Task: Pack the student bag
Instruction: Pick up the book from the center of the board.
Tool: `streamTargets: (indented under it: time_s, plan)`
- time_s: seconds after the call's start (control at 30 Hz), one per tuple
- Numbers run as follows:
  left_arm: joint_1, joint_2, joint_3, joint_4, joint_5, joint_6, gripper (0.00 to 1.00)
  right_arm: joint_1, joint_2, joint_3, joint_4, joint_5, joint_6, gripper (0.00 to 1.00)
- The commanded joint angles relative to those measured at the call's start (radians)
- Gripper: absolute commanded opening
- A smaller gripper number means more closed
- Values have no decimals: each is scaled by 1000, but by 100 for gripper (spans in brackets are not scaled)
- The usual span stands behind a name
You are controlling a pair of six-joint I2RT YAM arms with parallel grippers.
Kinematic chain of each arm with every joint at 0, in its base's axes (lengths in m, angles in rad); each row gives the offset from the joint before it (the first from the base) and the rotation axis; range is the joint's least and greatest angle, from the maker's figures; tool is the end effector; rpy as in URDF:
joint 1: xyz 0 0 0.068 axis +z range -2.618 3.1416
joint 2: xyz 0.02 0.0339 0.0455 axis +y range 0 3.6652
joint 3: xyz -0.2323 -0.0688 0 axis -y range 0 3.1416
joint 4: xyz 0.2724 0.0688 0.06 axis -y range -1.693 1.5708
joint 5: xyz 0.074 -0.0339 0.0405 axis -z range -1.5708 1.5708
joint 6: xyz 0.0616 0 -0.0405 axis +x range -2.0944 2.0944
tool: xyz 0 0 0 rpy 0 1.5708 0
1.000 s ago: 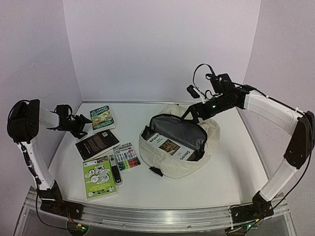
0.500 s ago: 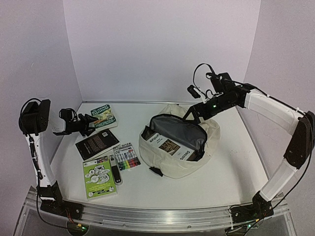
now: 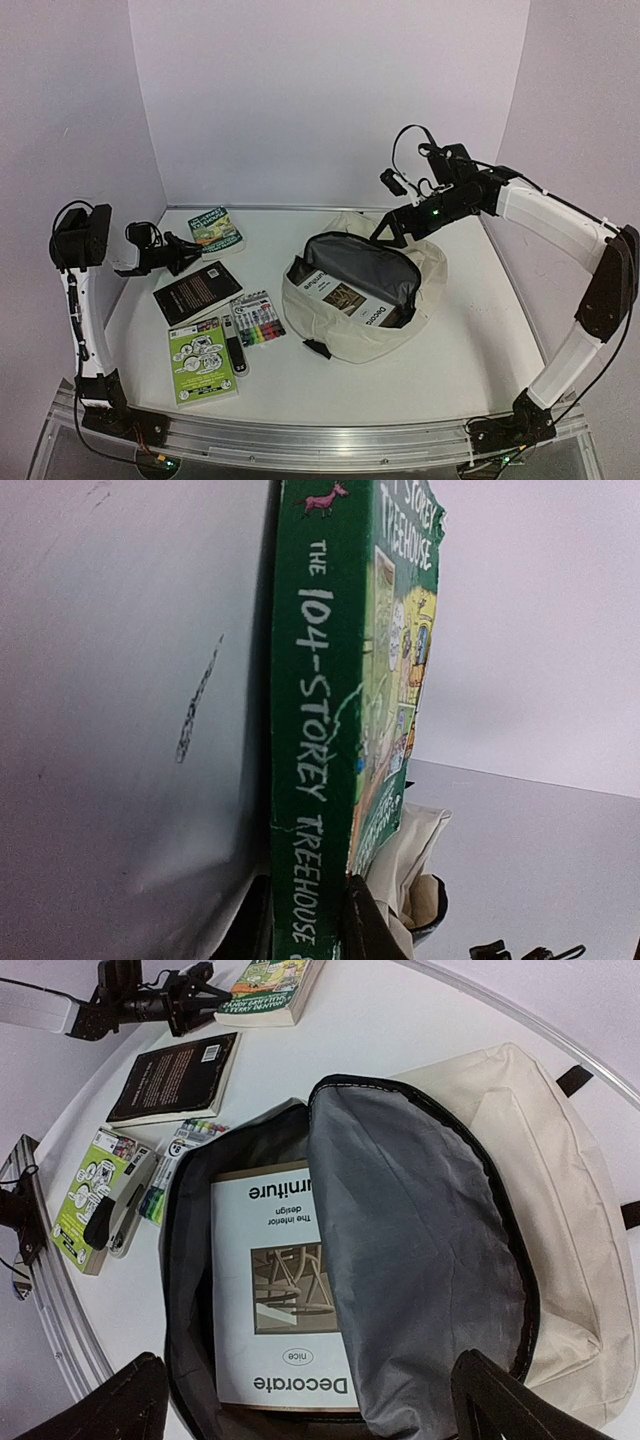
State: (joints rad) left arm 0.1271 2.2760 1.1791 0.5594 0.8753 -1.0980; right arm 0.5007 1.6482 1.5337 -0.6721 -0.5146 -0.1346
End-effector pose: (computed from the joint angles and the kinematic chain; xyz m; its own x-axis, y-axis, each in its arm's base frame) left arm 0.4481 0.0096 0.0173 -0.7414 -0.6698 -0.0412 -0.1912 0.2697 -0.9438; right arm 0.3412 0.2213 0.2832 -0.5184 -0.4169 -0.7466 -0.7996 0.5458 0.2505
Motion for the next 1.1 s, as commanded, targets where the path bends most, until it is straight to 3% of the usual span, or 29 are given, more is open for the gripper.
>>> streamTargets:
  time_s: [0.0,0.07,0.33,0.73,1.0,1.07]
  plan:
    - [0,-64,54,-182,-32,74,4,3,13,21,2,10,-20,98]
    - [-2,-99,58,-183,-22,76,0,3,16,22,3,5,-19,98]
    - [-70,-278,74,-216,13,42,0,3,25,21,10,-24,10,98]
    - [-316,-512,107,-292,-87,-60,0,5,74,82,85,74,13,98]
    - [-498,-531,285,-472,-102,11,0,27,62,141,289,141,-11,98]
    - [-534,-529,313,-483,-79,35,0,22,90,189,292,116,58,98]
